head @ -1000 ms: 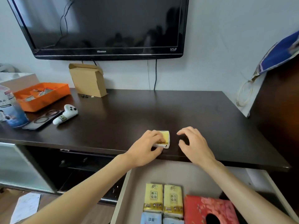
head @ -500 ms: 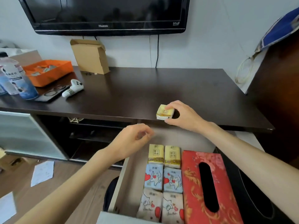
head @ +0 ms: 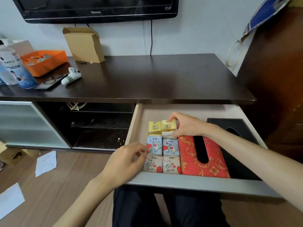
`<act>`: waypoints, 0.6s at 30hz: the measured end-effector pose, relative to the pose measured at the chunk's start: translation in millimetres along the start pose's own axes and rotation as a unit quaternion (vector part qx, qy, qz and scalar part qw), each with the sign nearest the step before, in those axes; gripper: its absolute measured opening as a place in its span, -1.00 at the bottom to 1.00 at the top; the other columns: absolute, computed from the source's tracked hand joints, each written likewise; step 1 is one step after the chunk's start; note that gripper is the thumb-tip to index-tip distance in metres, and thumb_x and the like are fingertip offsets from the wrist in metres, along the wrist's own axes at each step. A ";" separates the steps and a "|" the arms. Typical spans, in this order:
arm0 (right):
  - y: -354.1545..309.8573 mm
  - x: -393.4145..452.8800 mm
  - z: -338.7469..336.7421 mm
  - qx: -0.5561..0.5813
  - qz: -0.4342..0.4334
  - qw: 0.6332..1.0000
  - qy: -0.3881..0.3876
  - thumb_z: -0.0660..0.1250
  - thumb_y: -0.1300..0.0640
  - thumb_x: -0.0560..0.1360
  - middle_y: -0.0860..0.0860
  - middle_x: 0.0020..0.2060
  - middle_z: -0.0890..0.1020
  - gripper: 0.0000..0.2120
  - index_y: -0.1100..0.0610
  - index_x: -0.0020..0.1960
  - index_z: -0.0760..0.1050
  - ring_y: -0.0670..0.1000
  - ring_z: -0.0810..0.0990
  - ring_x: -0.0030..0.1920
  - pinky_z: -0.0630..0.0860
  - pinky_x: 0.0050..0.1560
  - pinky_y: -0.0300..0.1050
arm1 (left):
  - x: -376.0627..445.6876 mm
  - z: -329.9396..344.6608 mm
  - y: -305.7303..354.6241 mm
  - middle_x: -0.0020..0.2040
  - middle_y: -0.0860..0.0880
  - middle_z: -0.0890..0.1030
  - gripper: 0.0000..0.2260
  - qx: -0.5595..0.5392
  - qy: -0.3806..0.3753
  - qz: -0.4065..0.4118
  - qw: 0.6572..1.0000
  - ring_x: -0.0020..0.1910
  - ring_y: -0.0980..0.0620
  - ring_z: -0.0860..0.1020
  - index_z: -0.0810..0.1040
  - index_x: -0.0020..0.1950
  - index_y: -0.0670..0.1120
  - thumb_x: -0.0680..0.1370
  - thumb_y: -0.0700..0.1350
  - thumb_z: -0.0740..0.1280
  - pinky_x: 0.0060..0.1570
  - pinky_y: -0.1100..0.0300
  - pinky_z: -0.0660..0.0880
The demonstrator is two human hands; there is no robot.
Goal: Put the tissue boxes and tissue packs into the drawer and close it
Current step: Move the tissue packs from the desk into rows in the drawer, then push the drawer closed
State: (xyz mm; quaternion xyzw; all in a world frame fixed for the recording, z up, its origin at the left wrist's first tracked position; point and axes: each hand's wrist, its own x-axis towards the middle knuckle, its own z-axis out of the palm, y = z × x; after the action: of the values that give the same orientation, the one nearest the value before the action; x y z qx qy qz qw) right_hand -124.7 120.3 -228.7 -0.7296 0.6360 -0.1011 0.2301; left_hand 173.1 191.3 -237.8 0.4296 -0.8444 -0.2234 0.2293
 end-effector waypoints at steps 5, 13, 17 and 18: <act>-10.5 -15.0 -8.5 0.055 -0.032 0.998 0.000 0.55 -0.05 0.42 -0.08 0.30 0.40 -0.50 -0.05 0.30 0.47 -0.04 0.47 0.25 0.48 0.22 -0.01 | -3.6 0.8 0.9 -0.06 0.26 0.61 -0.85 0.018 0.015 0.002 1.000 -0.05 0.25 0.55 0.64 0.08 0.13 0.59 -0.03 0.30 -0.17 0.39 0.42; -21.9 -169.5 22.3 0.105 -0.076 0.985 0.114 0.34 -0.24 0.51 -0.40 0.40 0.35 -0.57 -0.24 0.35 0.42 -0.30 0.28 0.46 0.32 0.33 -0.18 | -42.6 10.9 6.5 -0.06 0.28 0.57 -0.76 0.076 0.043 0.051 0.995 -0.02 0.28 0.53 0.59 0.00 0.19 0.57 0.28 0.23 -0.20 0.28 0.51; -2.3 -229.1 57.1 -0.077 0.002 0.984 0.163 0.15 -0.46 0.53 -0.27 0.59 0.13 -0.23 -0.13 0.62 0.10 -0.26 0.10 0.55 0.20 0.45 -0.14 | -54.0 13.6 8.7 0.05 0.24 0.59 -0.62 0.106 0.060 0.112 0.986 0.04 0.23 0.52 0.60 0.15 0.12 0.53 0.34 0.27 -0.19 0.33 0.49; 1.2 -235.3 61.3 -0.124 0.017 0.977 0.173 0.14 -0.49 0.51 -0.19 0.61 0.14 -0.15 -0.05 0.64 0.07 -0.18 0.13 0.57 0.18 0.47 -0.11 | -53.2 14.3 7.1 0.06 0.22 0.60 -0.60 0.122 0.054 0.128 0.983 0.03 0.20 0.53 0.61 0.18 0.10 0.52 0.33 0.31 -0.20 0.30 0.50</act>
State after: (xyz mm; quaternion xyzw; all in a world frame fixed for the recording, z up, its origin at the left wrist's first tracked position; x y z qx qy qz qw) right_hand -138.9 362.2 -248.6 -0.7133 0.6858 -0.1426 0.0259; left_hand 188.4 241.7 -255.4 0.3541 -0.8997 -0.0644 0.2469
